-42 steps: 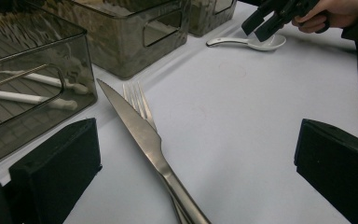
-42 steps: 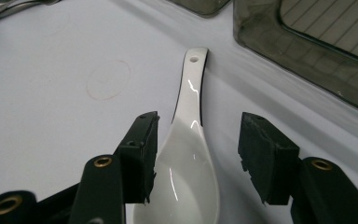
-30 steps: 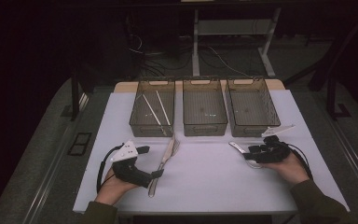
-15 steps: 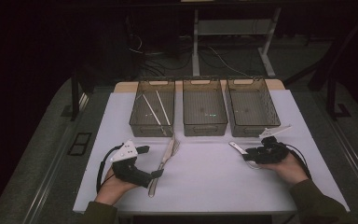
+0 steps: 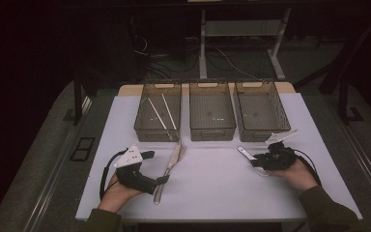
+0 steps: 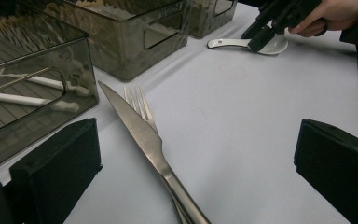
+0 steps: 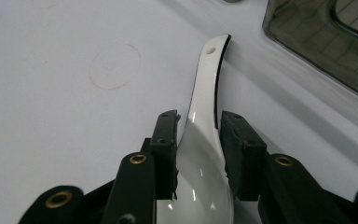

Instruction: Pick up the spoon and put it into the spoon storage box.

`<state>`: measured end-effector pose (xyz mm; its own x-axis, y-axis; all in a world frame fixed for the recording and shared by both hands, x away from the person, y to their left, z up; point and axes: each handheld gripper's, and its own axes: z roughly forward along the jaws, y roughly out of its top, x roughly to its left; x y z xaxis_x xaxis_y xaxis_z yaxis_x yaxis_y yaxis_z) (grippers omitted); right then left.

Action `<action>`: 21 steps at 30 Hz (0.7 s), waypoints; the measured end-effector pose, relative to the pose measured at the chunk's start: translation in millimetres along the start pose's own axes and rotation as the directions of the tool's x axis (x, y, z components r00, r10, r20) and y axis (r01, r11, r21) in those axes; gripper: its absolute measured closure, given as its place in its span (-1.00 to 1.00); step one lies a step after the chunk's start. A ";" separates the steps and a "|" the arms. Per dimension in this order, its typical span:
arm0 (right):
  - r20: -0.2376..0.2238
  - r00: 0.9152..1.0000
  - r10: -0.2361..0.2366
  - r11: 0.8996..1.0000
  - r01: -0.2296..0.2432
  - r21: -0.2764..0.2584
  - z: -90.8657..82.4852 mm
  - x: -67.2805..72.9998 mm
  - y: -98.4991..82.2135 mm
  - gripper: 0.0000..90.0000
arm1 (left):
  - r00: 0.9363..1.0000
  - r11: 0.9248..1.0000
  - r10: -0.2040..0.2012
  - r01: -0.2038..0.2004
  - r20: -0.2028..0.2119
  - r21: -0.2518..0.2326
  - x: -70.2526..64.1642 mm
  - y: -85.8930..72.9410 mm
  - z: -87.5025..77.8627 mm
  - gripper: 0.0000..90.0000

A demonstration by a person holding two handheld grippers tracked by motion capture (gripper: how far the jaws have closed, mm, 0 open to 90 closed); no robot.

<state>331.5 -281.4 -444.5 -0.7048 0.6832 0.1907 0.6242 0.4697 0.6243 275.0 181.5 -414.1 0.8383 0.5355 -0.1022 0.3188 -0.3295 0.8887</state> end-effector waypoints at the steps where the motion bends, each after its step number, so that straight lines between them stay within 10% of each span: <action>1: 0.003 1.000 -0.005 1.000 0.005 0.002 0.3 0.8 0.5 0.50 | 1.000 1.000 0.000 0.000 -0.001 0.000 0.0 0.0 -0.1 -1.00; 21: 0.033 0.998 -0.054 0.998 0.054 0.014 -0.9 10.7 5.4 0.67 | 1.000 1.000 0.005 -0.005 0.000 0.000 -0.4 0.5 0.0 -1.00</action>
<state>327.0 -272.1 -438.4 -0.7262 0.6748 0.1319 0.5901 0.5133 0.6231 274.8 181.1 -413.6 0.8399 0.5339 -0.0974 0.3146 -0.3326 0.8891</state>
